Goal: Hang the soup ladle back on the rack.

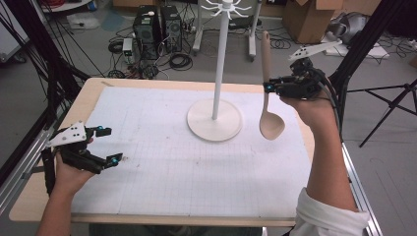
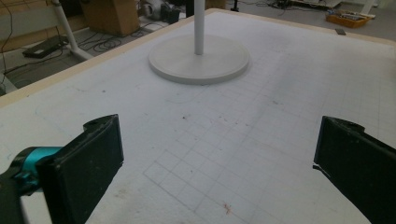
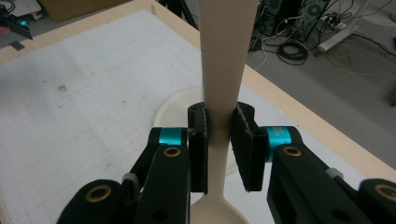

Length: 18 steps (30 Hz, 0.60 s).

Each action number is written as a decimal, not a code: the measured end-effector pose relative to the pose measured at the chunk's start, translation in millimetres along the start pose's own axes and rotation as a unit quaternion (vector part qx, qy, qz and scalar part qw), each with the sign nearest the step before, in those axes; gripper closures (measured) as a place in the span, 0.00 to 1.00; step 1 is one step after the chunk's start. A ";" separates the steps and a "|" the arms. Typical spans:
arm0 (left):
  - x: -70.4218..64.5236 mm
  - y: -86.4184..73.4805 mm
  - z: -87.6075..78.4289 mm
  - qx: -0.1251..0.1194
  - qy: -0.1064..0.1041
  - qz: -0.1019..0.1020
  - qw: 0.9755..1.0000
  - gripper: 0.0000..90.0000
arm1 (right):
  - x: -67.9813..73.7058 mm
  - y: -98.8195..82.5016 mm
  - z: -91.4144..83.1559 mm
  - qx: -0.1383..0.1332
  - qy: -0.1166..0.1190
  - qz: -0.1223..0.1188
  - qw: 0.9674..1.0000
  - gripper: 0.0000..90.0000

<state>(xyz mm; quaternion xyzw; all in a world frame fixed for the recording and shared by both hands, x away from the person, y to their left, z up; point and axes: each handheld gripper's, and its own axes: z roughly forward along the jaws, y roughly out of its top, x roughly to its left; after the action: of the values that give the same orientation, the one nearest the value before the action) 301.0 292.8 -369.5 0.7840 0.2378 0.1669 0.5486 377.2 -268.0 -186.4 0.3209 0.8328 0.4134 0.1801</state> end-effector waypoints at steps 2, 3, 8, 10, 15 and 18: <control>0.4 -0.2 -0.2 0.000 0.001 0.000 1.000 0.02 | -1.1 4.2 0.6 0.002 0.001 0.002 1.000 0.86; 0.6 -0.3 -0.4 0.000 0.001 0.001 1.000 0.02 | -1.9 6.3 0.9 0.002 0.003 0.002 1.000 0.86; 0.5 -0.3 -0.3 0.000 0.001 0.001 1.000 0.02 | -4.6 14.9 2.0 0.001 0.005 0.000 1.000 0.86; 0.3 -0.6 0.2 0.000 0.000 -0.001 1.000 0.02 | -6.6 19.4 2.4 0.001 0.005 -0.001 1.000 0.86; 0.6 -1.2 0.4 0.001 0.001 -0.003 1.000 0.02 | -11.7 32.1 5.0 0.001 0.009 0.003 1.000 0.86; 1.2 -1.3 -0.1 0.000 0.002 -0.001 1.000 0.02 | -14.1 38.3 8.2 0.001 0.014 0.003 1.000 0.86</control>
<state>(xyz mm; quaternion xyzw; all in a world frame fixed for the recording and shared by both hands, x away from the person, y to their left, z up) 301.6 293.8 -370.6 0.7836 0.2396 0.1676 0.5481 406.9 -255.6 -160.0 0.3182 0.8347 0.4174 0.1667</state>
